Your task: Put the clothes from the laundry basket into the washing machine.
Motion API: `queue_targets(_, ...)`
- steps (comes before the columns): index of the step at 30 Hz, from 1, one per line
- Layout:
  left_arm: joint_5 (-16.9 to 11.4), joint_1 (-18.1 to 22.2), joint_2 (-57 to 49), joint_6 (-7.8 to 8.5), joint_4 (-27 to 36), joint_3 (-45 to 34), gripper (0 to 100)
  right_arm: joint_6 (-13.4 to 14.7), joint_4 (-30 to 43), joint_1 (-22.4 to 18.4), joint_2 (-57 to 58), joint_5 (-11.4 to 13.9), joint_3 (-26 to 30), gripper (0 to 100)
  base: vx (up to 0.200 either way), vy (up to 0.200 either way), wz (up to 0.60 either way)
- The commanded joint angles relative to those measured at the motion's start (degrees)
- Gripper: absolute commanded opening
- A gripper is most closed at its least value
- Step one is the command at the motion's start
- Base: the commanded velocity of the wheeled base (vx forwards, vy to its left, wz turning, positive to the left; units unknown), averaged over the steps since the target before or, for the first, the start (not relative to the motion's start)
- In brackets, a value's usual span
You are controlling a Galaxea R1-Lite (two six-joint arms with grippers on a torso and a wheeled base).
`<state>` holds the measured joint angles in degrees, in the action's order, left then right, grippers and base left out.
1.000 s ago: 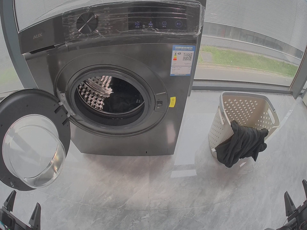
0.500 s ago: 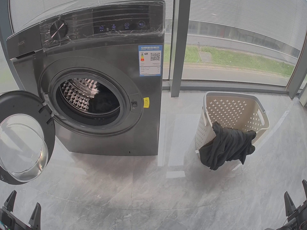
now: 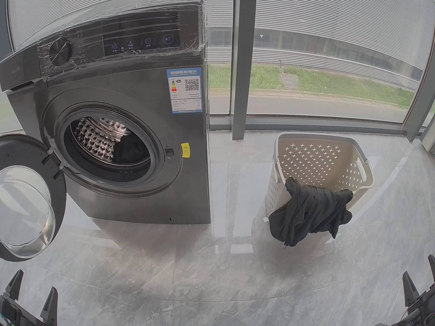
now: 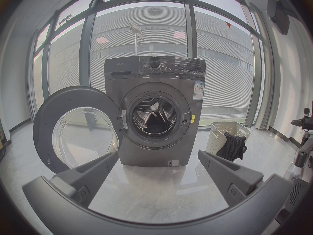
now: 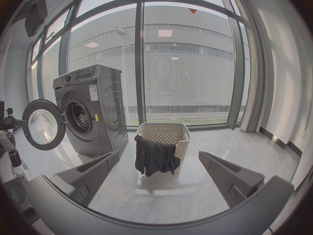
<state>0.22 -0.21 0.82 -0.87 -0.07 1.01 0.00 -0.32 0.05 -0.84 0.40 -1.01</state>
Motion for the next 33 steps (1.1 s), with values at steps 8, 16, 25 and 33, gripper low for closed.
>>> queue_targets(8, 0.1, 0.0, -0.8, 0.07, 0.0, -0.8, 100, 0.0, 0.0, 0.0, 0.8, 0.0, 1.0, 100, 0.0, -0.075, 0.0)
queue_targets(16, 0.1, 0.0, -0.8, -0.01, 0.0, -0.8, 100, 0.0, 0.0, 0.0, 0.8, 0.0, 1.0, 100, 0.0, -0.2, 0.0)
queue_targets(25, 0.1, 0.0, -0.8, 0.07, 0.0, -0.8, 100, -0.1, 0.0, 0.0, 0.8, 0.0, 1.0, 100, 0.0, -0.2, 0.0)
queue_targets(33, 0.0, 0.0, -0.8, 0.07, 0.0, -0.8, 100, 0.0, 0.0, 0.0, 0.8, 0.0, 1.0, 100, 0.0, -0.1, 0.0)
